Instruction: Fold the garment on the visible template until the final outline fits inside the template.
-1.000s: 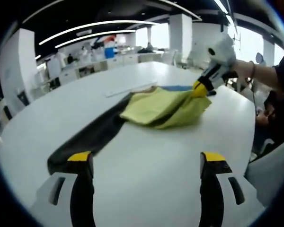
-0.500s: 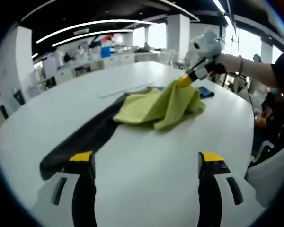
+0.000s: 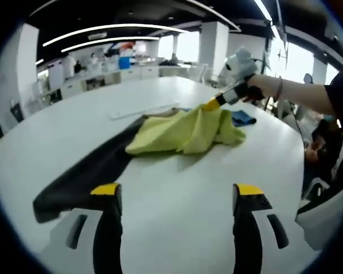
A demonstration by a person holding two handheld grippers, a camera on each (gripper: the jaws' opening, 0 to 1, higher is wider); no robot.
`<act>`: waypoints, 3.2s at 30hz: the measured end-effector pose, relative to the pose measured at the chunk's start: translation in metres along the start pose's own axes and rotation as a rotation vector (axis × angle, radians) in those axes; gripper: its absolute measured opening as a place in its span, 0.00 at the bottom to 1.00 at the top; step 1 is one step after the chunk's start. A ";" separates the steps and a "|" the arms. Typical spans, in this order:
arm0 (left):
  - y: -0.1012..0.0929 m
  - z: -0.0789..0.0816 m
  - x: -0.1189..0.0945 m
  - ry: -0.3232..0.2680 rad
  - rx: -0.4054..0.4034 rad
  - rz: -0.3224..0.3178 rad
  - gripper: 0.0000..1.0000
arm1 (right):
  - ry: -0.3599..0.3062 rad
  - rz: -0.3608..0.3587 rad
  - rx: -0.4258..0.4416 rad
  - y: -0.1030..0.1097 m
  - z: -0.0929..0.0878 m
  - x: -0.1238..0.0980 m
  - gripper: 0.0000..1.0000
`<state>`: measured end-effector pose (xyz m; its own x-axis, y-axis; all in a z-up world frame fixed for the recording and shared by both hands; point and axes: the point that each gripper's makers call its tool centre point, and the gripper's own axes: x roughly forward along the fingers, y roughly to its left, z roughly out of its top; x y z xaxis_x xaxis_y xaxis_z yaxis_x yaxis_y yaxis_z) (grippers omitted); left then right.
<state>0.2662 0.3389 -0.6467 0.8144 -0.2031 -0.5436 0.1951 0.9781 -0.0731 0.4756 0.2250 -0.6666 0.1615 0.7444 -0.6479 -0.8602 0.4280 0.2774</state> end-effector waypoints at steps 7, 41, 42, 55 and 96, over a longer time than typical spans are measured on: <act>-0.006 0.008 0.015 -0.027 -0.025 -0.018 0.70 | 0.005 -0.036 0.057 -0.019 -0.009 0.005 0.00; -0.017 0.034 0.073 -0.089 -0.110 -0.088 0.42 | 0.092 -0.113 0.085 -0.041 -0.048 0.021 0.00; -0.017 0.034 0.075 -0.087 -0.111 -0.088 0.42 | 0.090 -0.113 0.085 -0.041 -0.048 0.021 0.00; -0.020 0.037 0.115 -0.051 -0.169 -0.098 0.31 | 0.070 -0.113 0.088 -0.042 -0.048 0.022 0.00; -0.019 0.043 0.134 -0.059 -0.236 -0.093 0.00 | -0.040 -0.156 0.090 -0.040 -0.020 -0.016 0.24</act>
<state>0.3951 0.2908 -0.6827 0.8306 -0.2879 -0.4767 0.1432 0.9376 -0.3168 0.4979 0.1855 -0.6818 0.3103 0.6842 -0.6600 -0.7767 0.5828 0.2390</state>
